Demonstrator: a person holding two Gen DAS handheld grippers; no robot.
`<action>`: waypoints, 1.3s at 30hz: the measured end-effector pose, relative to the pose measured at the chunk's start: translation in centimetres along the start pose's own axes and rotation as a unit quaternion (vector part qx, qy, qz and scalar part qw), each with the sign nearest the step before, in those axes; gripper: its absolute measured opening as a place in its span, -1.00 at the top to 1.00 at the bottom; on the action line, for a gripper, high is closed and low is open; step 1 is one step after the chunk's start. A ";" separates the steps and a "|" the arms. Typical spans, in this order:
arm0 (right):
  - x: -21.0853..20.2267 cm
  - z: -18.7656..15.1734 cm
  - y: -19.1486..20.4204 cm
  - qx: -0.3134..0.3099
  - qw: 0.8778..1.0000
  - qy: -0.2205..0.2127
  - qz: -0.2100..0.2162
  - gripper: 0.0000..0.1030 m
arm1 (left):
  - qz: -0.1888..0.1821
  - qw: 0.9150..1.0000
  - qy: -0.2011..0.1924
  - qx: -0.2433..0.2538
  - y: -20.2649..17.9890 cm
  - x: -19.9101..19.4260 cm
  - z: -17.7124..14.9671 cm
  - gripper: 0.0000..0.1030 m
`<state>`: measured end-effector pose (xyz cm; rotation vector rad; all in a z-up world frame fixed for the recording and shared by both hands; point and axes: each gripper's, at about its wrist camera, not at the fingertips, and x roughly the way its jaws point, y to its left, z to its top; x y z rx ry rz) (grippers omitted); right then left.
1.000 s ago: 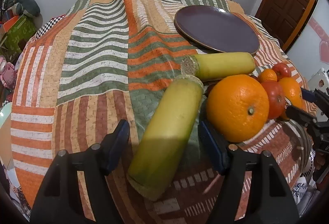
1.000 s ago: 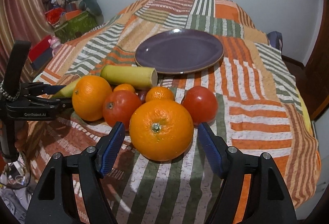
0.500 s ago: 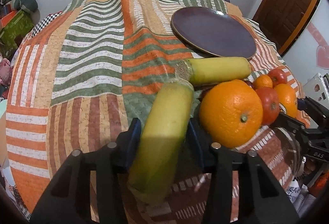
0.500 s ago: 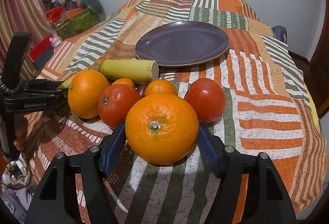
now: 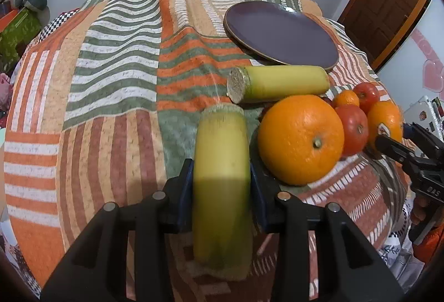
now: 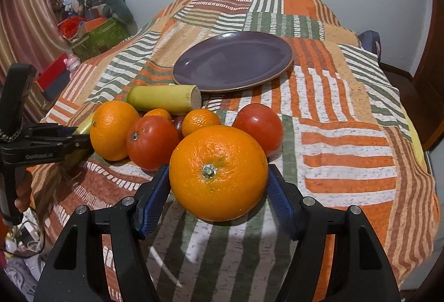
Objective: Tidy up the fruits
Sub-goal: 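Lift the gourd with the left tool while the right tool grasps and lifts the large orange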
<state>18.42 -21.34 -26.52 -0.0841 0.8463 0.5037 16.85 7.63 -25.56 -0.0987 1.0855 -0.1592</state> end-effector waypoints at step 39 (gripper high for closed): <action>-3.8 10.2 -2.0 -0.032 0.986 -0.152 -0.057 -0.26 | 0.001 0.990 -0.131 0.046 -4.7 -6.2 11.9 0.25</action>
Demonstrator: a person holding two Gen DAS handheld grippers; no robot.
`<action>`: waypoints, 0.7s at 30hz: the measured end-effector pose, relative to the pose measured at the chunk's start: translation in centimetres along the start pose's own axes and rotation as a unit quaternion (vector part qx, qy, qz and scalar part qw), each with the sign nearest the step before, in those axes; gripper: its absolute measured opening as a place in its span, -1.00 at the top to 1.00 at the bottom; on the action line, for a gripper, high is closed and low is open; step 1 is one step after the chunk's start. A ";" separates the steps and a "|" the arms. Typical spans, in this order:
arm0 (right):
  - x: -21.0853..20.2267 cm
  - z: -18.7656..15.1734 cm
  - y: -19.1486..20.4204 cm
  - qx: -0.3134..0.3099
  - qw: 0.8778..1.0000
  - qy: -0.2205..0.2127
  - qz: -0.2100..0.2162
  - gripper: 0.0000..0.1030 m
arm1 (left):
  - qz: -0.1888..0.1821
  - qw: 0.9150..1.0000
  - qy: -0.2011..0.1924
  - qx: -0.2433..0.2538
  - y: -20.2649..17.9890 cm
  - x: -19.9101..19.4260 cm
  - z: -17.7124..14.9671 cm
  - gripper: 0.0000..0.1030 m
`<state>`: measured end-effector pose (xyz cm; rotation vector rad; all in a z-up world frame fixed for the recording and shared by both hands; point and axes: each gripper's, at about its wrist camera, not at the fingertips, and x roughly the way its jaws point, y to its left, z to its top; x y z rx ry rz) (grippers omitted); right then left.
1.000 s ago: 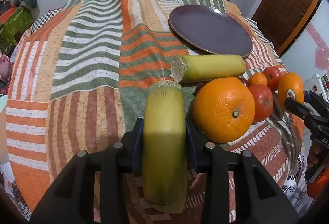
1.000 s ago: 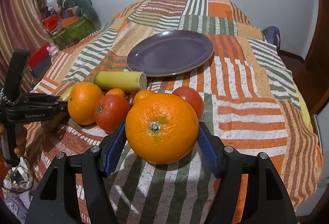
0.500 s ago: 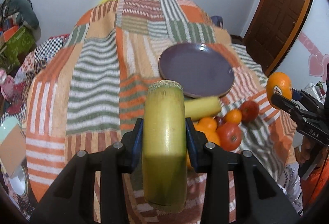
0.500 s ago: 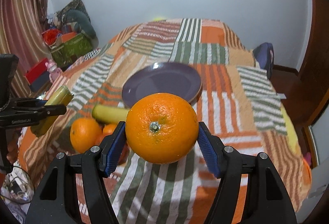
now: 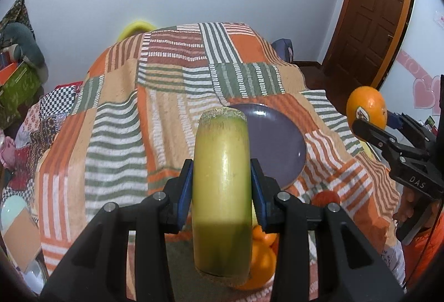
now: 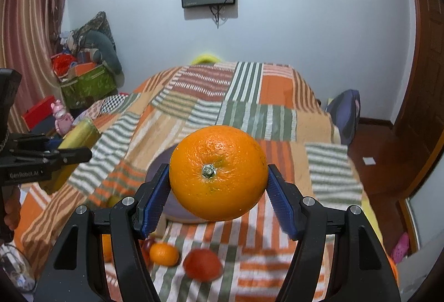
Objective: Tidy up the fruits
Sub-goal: 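Lift the gourd with the left tool while the right tool grasps and lifts the large orange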
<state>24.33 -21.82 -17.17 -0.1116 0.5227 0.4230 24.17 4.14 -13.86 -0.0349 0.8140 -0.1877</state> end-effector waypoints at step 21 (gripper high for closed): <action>9.4 0.6 -1.4 -0.022 0.998 0.066 0.003 -0.26 | -0.010 0.998 0.061 -0.015 0.4 11.0 4.3 0.25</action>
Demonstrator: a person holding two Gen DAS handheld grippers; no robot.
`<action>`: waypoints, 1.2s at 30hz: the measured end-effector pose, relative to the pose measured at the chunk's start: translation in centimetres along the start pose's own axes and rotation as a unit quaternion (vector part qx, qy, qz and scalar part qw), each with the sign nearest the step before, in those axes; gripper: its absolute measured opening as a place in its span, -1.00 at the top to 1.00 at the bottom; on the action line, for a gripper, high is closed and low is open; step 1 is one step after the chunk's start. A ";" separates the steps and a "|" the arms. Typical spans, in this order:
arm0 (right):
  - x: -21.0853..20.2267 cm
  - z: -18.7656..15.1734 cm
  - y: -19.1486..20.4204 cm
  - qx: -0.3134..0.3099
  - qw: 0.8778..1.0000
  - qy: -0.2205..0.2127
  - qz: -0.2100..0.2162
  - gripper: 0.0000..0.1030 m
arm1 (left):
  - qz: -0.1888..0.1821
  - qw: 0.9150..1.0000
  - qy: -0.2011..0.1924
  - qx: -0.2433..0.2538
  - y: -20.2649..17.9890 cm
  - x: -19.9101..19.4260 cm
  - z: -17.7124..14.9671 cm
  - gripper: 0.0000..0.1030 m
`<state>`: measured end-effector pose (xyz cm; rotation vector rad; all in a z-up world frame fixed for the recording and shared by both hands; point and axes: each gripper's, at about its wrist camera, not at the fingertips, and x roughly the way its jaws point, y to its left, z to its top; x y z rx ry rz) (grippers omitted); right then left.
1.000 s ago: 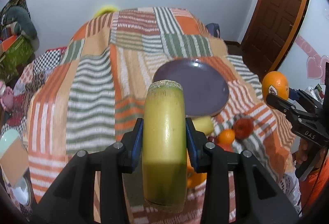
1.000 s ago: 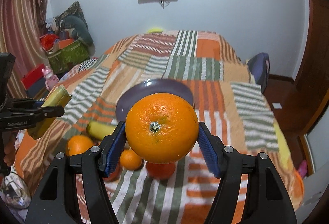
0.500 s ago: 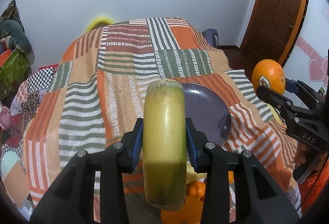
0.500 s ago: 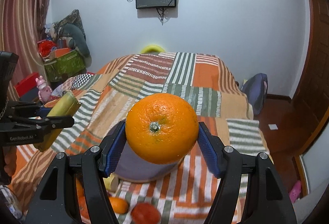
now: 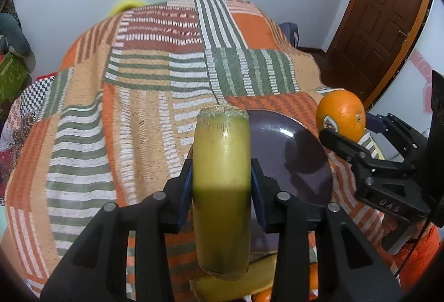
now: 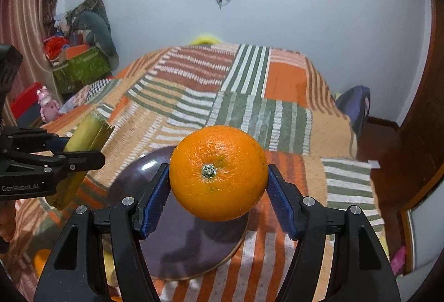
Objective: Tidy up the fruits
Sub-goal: 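Lift the gourd with the left tool while the right tool grasps and lifts the large orange, then lower the gourd and orange onto the purple plate and open both tools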
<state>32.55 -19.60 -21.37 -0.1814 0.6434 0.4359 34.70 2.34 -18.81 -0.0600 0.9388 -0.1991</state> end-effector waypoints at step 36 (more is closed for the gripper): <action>4.0 -1.2 -0.5 -0.018 0.998 0.064 0.008 -0.60 | -0.001 0.998 0.056 0.003 0.6 4.6 0.9 0.16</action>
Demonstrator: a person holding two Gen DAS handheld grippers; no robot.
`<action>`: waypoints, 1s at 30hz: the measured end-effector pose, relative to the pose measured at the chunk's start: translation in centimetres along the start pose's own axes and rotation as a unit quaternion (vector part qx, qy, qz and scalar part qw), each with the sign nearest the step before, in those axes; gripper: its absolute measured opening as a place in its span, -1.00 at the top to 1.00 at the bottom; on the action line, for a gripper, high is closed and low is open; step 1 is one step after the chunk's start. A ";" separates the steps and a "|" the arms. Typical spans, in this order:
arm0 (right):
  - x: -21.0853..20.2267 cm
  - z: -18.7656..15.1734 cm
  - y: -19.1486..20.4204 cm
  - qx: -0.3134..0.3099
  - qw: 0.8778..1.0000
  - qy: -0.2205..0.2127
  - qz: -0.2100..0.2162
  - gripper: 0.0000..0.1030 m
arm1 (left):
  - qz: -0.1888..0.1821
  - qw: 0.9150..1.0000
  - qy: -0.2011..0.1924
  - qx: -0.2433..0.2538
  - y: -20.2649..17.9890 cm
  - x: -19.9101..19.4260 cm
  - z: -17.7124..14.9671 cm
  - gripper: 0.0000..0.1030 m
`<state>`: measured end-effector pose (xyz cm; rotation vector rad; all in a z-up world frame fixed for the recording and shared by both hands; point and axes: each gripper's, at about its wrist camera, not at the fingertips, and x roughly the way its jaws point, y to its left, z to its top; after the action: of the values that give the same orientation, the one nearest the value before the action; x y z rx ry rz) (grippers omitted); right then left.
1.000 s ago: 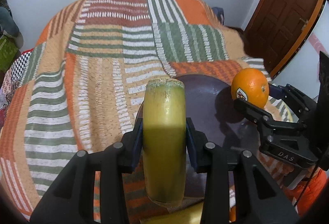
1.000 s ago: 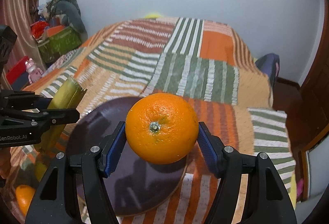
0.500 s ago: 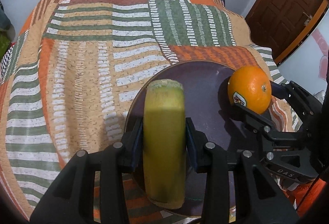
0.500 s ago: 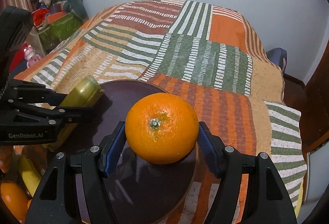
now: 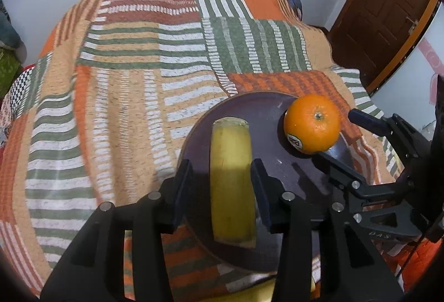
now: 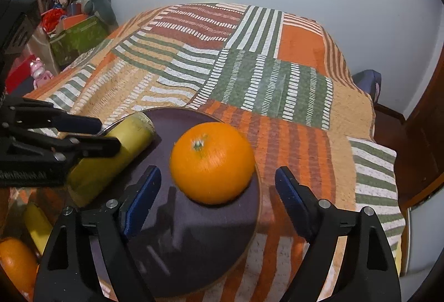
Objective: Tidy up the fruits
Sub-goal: 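Lower the gourd and orange onto the purple plate and open both tools, then move the left tool to another large orange and grasp it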
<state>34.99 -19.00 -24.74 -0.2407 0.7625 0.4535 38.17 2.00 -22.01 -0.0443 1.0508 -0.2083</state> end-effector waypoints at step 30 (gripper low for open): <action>-14.0 -4.1 4.5 0.017 0.996 -0.085 0.018 -0.69 | 0.036 0.993 -0.108 -0.018 -0.9 -17.2 -12.0 -0.14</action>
<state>21.44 -20.83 -17.88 -0.1535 0.6079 0.4887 19.42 5.19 -13.15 -0.0607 0.8382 -0.1164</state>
